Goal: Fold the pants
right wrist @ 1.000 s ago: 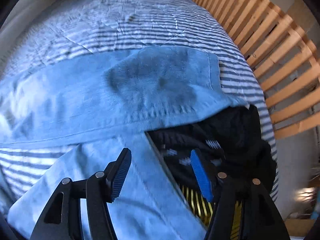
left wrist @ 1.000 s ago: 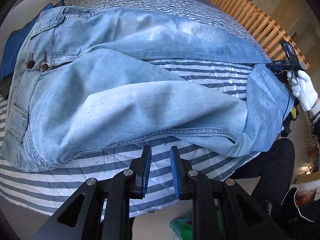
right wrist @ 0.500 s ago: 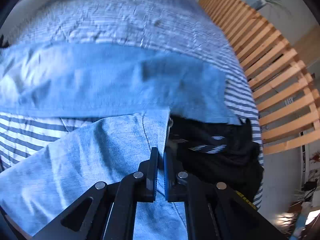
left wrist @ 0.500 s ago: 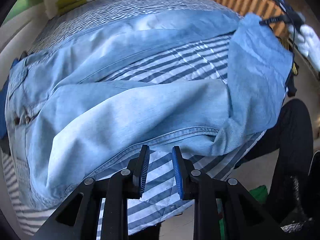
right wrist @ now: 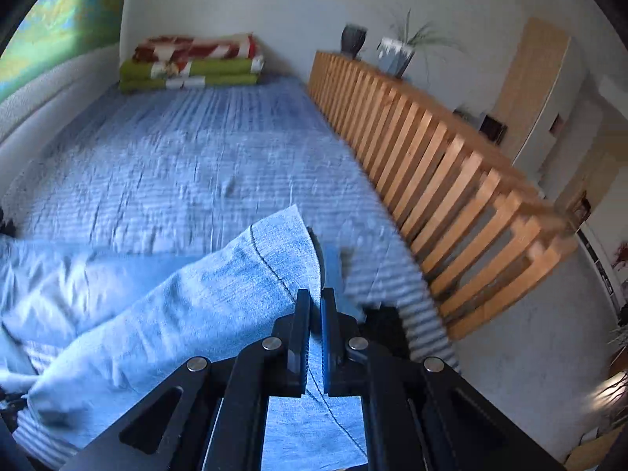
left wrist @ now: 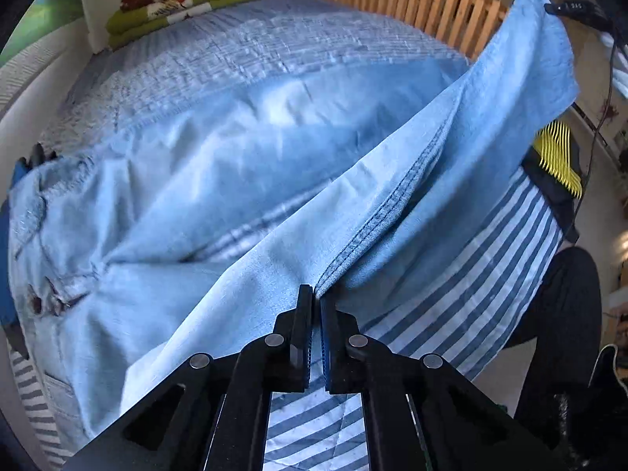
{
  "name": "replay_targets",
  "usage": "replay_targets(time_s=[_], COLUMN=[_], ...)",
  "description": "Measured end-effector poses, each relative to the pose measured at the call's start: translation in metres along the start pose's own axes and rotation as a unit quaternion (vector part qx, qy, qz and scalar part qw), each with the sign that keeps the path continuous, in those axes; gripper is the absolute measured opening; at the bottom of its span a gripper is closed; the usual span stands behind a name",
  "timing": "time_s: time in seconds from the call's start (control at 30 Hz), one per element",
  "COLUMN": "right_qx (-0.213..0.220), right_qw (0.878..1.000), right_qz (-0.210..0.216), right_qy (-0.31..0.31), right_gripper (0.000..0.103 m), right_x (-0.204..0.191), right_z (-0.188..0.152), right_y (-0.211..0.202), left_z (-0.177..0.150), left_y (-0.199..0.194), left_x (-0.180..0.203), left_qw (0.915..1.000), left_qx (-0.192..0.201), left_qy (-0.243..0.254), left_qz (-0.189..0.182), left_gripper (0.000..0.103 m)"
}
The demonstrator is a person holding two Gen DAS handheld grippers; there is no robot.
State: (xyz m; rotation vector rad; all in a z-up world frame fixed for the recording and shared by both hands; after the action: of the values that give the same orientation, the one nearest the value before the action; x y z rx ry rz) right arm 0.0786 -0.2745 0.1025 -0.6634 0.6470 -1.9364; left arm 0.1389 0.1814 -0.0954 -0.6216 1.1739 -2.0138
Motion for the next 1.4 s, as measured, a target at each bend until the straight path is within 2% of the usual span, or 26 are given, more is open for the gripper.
replay_targets(time_s=[0.1,0.13,0.2,0.27,0.3,0.33,0.37,0.4,0.47,0.57,0.67,0.77,0.83,0.9,0.97,1.0,1.07,1.13,1.17,1.23,1.33,1.4], right_qx=[0.061,0.070,0.060,0.022,-0.007,-0.046,-0.089,-0.125,-0.181,-0.174,-0.149,-0.132,-0.126,-0.126,-0.133,-0.140,-0.160,-0.177,-0.186,-0.196,-0.205,-0.205], right_qw=[0.998,0.997,0.997,0.998,0.999,0.998,0.996,0.991,0.981,0.981,0.987,0.991,0.990,0.985,0.978,0.974,0.966,0.961,0.958,0.956,0.957,0.959], right_qz=[0.009,0.011,0.020,0.012,0.005,-0.001,-0.013,-0.029,-0.025,-0.040,-0.020,0.021,0.048,0.077,0.096,0.104,0.117,0.128,0.131,0.127,0.120,0.113], right_qy=[0.021,0.028,0.040,0.052,0.047,0.033,0.028,0.036,0.069,0.076,0.051,-0.006,-0.052,-0.093,-0.128,-0.144,-0.164,-0.172,-0.173,-0.176,-0.167,-0.158], right_gripper=[0.004,0.004,0.004,0.005,0.007,0.010,0.013,0.016,0.016,0.017,0.026,0.037,0.043,0.047,0.051,0.051,0.051,0.051,0.051,0.051,0.051,0.051], right_x=[0.020,0.029,0.050,0.071,0.078,0.084,0.092,0.102,0.121,0.128,0.106,0.050,0.004,-0.045,-0.085,-0.101,-0.128,-0.146,-0.152,-0.156,-0.151,-0.144], right_z=[0.024,0.021,0.001,-0.041,-0.066,-0.093,-0.121,-0.144,-0.177,-0.177,-0.156,-0.138,-0.129,-0.124,-0.127,-0.130,-0.138,-0.147,-0.153,-0.159,-0.165,-0.165], right_y=[-0.043,-0.053,-0.060,-0.050,-0.038,-0.022,-0.004,0.011,0.031,0.027,0.019,0.020,0.027,0.038,0.053,0.062,0.080,0.092,0.098,0.106,0.113,0.115], left_z=[0.008,0.005,-0.011,-0.033,-0.044,-0.054,-0.062,-0.068,-0.073,-0.066,-0.049,-0.025,-0.002,0.017,0.029,0.034,0.032,0.025,0.021,0.014,0.006,0.008], left_y=[-0.053,-0.065,-0.070,-0.057,-0.045,-0.031,-0.023,-0.016,-0.012,-0.024,-0.028,-0.030,-0.022,-0.003,0.018,0.033,0.063,0.086,0.095,0.108,0.116,0.109], left_x=[0.007,0.015,0.029,0.048,0.054,0.059,0.061,0.062,0.057,0.040,0.012,-0.020,-0.040,-0.054,-0.055,-0.054,-0.041,-0.030,-0.025,-0.017,-0.013,-0.021], left_qw=[0.9988,0.9983,0.9978,0.9950,0.9928,0.9900,0.9876,0.9859,0.9846,0.9867,0.9944,0.9971,0.9992,0.9991,0.9985,0.9975,0.9955,0.9922,0.9908,0.9886,0.9885,0.9923], left_qx=[0.046,0.053,0.041,0.001,-0.027,-0.057,-0.073,-0.082,-0.086,-0.060,-0.038,-0.026,-0.024,-0.030,-0.041,-0.056,-0.082,-0.106,-0.110,-0.116,-0.114,-0.095], left_qy=[0.009,0.017,0.017,0.019,0.017,0.011,0.006,0.000,-0.010,-0.032,-0.033,-0.045,-0.031,-0.025,-0.003,0.015,0.040,0.063,0.075,0.093,0.097,0.074], left_qz=[-0.012,-0.020,-0.050,-0.098,-0.115,-0.128,-0.139,-0.146,-0.152,-0.148,-0.093,-0.055,-0.004,0.014,0.035,0.040,0.026,0.019,0.024,0.022,0.024,0.030], left_gripper=[0.003,0.003,0.004,0.008,0.016,0.022,0.022,0.022,0.022,0.022,0.022,0.023,0.034,0.043,0.044,0.045,0.054,0.056,0.055,0.003,0.000,0.000])
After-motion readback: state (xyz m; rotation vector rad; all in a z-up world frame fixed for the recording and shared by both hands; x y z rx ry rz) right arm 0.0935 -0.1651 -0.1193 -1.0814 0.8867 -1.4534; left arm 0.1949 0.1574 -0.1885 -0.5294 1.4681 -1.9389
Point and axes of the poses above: each gripper's, at about its wrist camera, not at the fingertips, and y roughly the way its jaws point, x to its right, z to its top, the point moved 4 cm from there along y, roughly the way its jaws point, and after that the axes turned 1 degree about y, right-handed, at the moved point
